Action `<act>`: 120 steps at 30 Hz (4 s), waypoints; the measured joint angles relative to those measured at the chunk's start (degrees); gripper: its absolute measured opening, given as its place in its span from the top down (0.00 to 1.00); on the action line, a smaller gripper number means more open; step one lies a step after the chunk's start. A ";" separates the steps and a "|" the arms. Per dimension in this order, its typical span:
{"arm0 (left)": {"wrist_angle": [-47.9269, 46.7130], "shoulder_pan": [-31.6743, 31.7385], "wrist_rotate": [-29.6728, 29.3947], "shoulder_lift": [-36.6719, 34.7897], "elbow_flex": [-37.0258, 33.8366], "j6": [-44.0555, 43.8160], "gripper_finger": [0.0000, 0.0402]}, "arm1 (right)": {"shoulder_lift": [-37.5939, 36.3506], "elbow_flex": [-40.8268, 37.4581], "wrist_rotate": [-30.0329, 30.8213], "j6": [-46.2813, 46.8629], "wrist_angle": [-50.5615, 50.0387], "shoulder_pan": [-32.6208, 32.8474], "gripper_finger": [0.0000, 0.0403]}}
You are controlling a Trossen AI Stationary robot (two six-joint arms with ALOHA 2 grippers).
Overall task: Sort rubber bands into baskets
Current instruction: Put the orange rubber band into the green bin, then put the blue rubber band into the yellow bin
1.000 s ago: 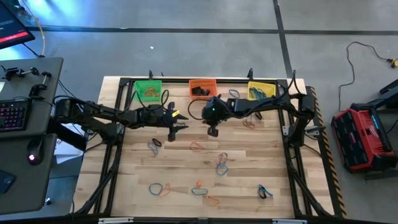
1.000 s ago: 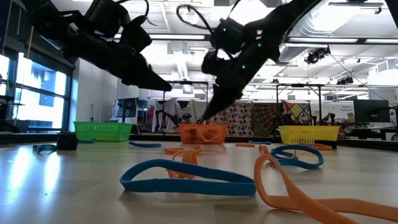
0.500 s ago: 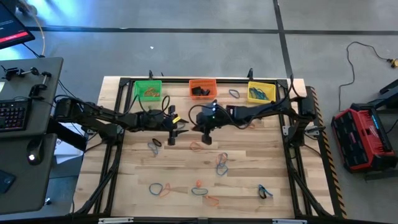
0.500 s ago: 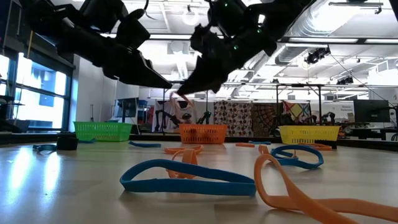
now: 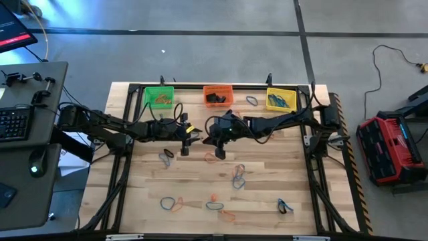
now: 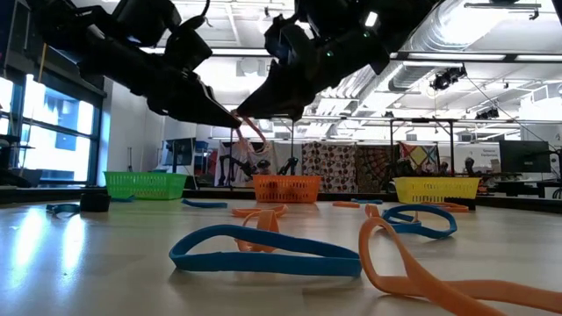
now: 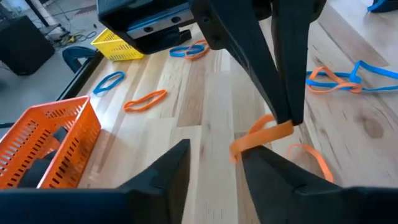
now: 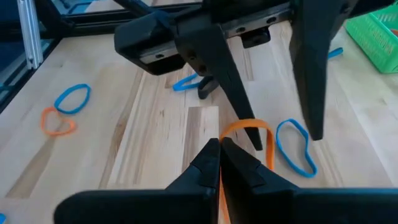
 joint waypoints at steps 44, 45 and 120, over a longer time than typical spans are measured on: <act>-66.08 29.28 -10.45 -7.40 26.07 -5.77 1.00 | -0.02 0.00 13.70 -0.12 -9.72 0.02 0.93; -68.25 30.62 -10.30 -6.84 27.18 -4.92 1.00 | -0.02 0.00 13.92 -0.40 -9.71 0.02 0.95; -57.71 41.89 0.91 2.43 31.99 7.88 0.99 | -0.02 -3.39 15.78 -4.68 -1.78 0.02 1.00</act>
